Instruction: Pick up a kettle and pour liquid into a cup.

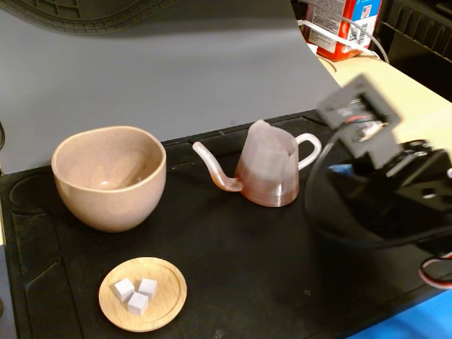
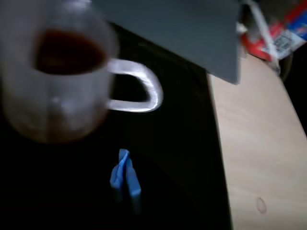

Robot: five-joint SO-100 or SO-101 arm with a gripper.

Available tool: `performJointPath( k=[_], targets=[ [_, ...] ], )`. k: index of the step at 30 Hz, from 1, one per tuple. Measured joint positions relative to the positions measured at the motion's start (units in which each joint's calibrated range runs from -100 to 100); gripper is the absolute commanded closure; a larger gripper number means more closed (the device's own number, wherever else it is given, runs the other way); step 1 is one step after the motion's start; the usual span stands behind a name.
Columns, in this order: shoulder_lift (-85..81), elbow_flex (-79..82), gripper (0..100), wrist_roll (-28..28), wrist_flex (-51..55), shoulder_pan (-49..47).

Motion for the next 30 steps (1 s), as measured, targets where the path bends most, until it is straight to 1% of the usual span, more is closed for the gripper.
performJointPath(
  k=[1, 3, 4, 5, 7, 16, 19, 22, 30],
  targets=[
    [0.2, -0.1, 91, 0.0, -0.1, 0.2],
    [4.8, -4.3, 91, 0.1, -0.3, 0.7],
    [6.8, -6.4, 87, 0.1, -0.3, 0.0],
    [7.6, -8.4, 81, 1.2, -0.3, 0.3],
    [8.1, -9.2, 79, 2.3, -0.3, 0.1],
    [9.7, -14.1, 79, 2.5, -0.2, -0.3],
    [15.2, -18.5, 79, 2.6, -0.4, -1.9],
    [16.9, -20.4, 79, 2.6, -0.4, -2.0],
    [16.9, -22.9, 79, 2.6, -0.2, -1.0]
  ],
)
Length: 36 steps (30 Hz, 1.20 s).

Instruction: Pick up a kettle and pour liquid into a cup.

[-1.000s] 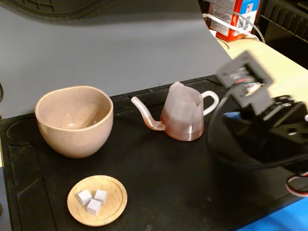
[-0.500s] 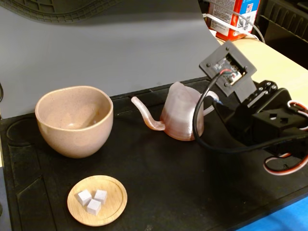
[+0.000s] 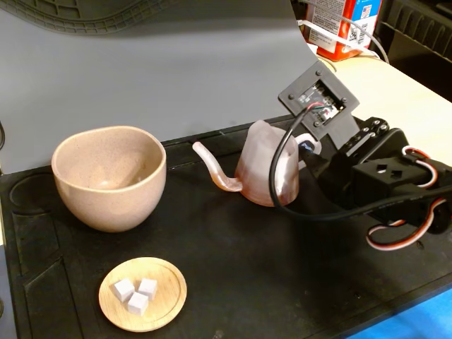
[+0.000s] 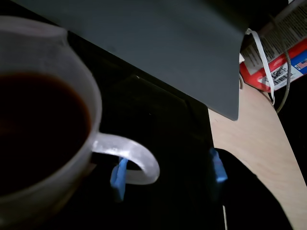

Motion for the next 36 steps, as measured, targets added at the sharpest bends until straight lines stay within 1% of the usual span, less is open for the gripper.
performJointPath(
  k=[8, 9, 13, 14, 15, 16, 17, 20, 33, 35, 36],
  targets=[
    [0.0, -2.1, 79, 1.5, 0.0, 0.2],
    [0.0, -2.1, 80, 2.8, 0.0, 0.2],
    [0.0, -2.1, 80, 3.0, 0.0, 0.2],
    [0.0, -2.1, 87, 3.0, 0.0, 0.2],
    [0.0, -2.1, 87, 3.0, 0.0, 0.2],
    [1.3, -2.1, 91, 3.0, -0.2, 0.2],
    [2.5, -2.4, 100, 3.0, -0.3, 0.2],
    [3.3, -2.7, 99, 3.6, -3.4, 1.0],
    [3.3, -2.7, 99, 3.6, -4.2, 0.8],
    [0.6, -1.3, 99, 3.6, -3.9, 0.5],
    [-1.6, -0.7, 99, 3.6, -2.0, 0.3]
  ],
)
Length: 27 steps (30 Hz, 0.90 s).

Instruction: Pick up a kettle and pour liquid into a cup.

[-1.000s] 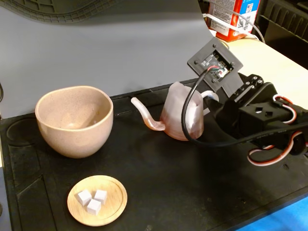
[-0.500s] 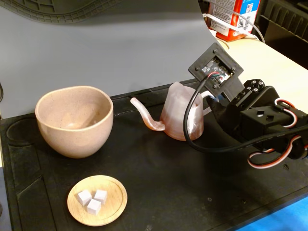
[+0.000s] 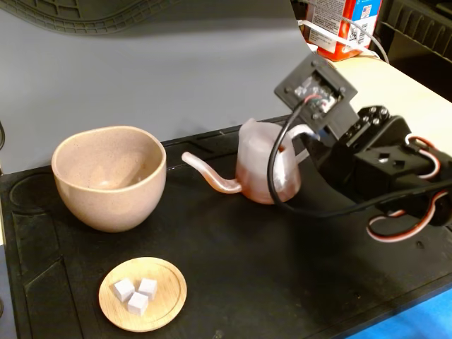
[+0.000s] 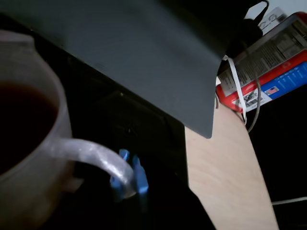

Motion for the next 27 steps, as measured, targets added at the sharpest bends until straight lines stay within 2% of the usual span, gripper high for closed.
performJointPath(
  k=[2, 5, 9, 13, 23, 27],
  targets=[
    [-4.7, 0.0, 99, 0.0, 2.1, -0.9],
    [-12.6, 0.1, 99, 0.0, 11.2, -1.4],
    [-14.4, -0.1, 99, 0.0, 12.6, -1.5],
    [-14.3, -11.0, 99, -0.1, 23.4, -4.1],
    [-14.2, -18.4, 99, -0.1, 25.9, -3.9],
    [-12.2, -21.9, 99, 5.1, 25.9, -5.2]
  ],
)
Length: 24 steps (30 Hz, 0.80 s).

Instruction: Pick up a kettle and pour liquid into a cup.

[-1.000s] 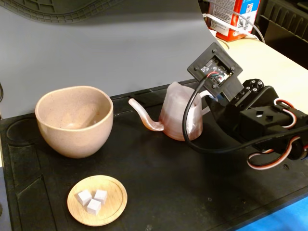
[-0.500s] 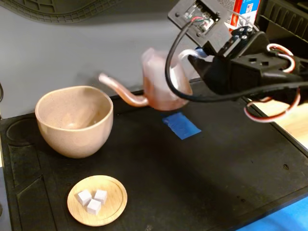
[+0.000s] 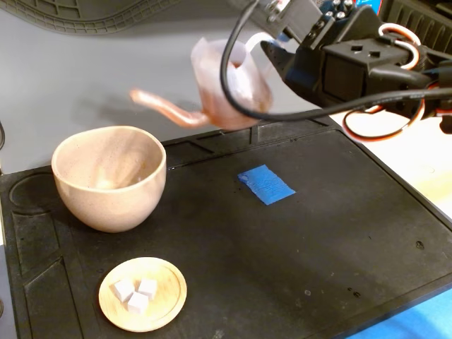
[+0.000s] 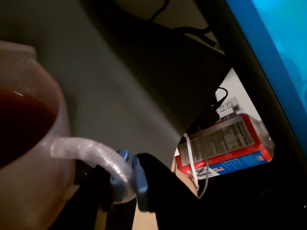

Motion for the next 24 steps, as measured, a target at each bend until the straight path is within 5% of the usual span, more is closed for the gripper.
performJointPath(
  k=[8, 24],
  targets=[
    [0.1, -2.9, 99, 10.9, 0.0, -0.1],
    [0.0, -3.8, 99, 11.2, 0.0, -0.1]
  ],
)
